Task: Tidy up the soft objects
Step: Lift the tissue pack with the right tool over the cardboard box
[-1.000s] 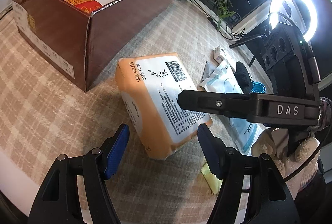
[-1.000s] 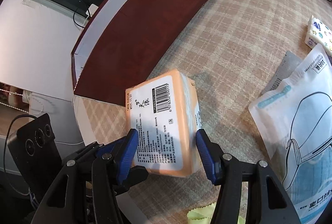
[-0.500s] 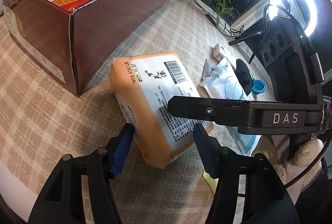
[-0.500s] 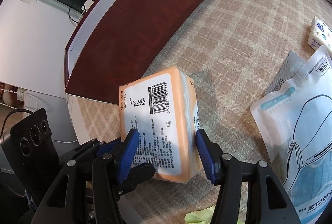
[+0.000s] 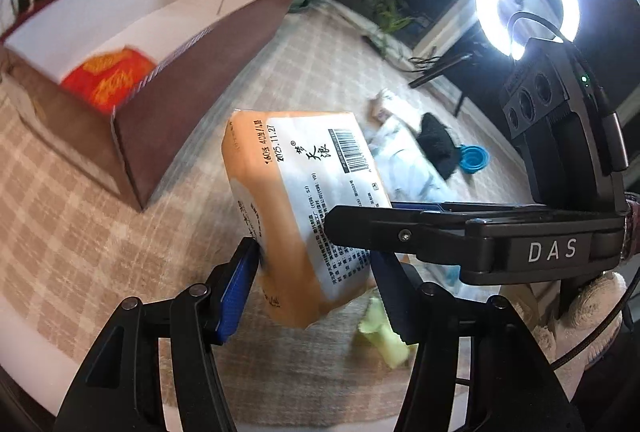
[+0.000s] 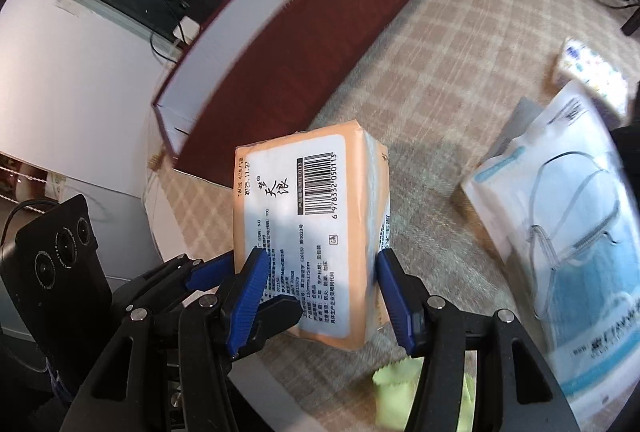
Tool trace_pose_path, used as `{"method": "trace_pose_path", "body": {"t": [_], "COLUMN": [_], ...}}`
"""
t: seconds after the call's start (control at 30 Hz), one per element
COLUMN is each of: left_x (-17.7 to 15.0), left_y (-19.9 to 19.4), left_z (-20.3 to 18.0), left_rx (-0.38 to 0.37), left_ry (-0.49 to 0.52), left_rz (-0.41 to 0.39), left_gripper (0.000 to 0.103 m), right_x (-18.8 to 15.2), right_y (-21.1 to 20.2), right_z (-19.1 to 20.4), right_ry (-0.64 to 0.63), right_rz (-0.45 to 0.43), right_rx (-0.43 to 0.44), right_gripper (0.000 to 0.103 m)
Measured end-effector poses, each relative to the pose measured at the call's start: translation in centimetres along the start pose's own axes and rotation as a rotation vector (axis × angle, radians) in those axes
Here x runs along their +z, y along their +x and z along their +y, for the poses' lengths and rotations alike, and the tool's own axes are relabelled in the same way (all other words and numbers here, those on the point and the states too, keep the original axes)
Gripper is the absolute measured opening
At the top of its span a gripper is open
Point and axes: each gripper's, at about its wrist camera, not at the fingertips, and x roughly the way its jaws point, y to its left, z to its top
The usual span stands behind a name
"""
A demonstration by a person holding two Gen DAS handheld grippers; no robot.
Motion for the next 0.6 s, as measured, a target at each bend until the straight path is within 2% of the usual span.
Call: {"method": "trace_pose_path", "body": {"t": [0.33, 0.6], "left_x": [3.8, 8.1], "left_y": [-3.7, -5.7], "left_z": [-1.5, 0.4], "left_rx": [-0.024, 0.01], "left_ry": [0.084, 0.116], "left_rz": [-0.075, -0.13], "left_gripper": [0.056, 0.056], "right_x": [2.2, 6.6], "right_y": [-5.4, -5.6], "right_z": [3.2, 6.8], "right_ry": [-0.042, -0.097], "right_rz": [-0.108, -0.159], "right_rx": [-0.027, -0.025], "right_gripper": [0.052, 0.052]}}
